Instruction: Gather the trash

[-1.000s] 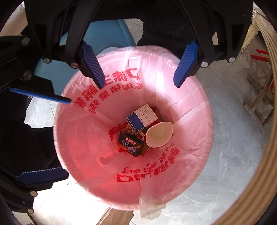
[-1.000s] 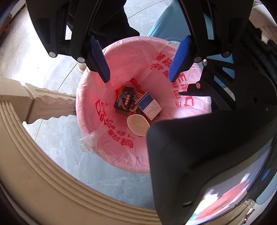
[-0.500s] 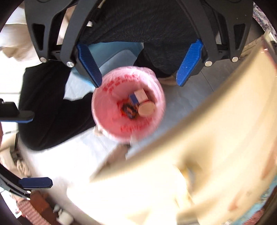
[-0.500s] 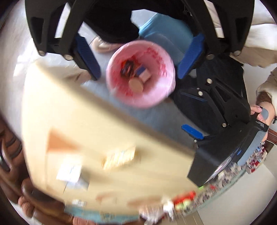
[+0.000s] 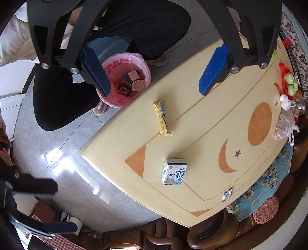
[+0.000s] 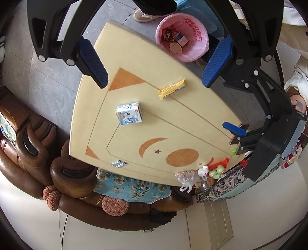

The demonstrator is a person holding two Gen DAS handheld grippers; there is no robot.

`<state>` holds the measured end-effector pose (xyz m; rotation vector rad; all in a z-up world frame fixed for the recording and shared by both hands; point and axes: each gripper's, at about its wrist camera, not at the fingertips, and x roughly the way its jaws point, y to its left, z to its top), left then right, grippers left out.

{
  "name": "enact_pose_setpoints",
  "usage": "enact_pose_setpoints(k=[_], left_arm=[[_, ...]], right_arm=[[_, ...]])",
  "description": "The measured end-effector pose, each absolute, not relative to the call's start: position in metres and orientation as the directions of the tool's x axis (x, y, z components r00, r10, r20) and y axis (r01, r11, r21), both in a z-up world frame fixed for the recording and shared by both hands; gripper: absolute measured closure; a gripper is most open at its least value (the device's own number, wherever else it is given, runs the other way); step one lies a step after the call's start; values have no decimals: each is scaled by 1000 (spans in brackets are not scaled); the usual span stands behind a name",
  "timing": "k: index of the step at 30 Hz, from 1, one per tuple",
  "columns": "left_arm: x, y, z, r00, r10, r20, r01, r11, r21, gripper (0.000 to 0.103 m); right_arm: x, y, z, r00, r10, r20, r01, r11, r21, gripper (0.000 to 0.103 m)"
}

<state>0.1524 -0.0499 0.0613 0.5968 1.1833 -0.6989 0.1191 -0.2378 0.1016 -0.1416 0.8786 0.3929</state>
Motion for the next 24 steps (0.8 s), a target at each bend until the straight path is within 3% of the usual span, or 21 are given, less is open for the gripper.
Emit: enact_pose_setpoints(k=[10, 24], left_arm=[[184, -77, 7, 141, -98, -985, 785, 618, 51, 12], [218, -96, -85, -10, -27, -1000, 771, 636, -25, 12]], right_arm=[[198, -257, 109, 552, 244, -797, -382, 924, 18, 7], [274, -238, 44, 442, 237, -865, -440, 898, 21, 7]])
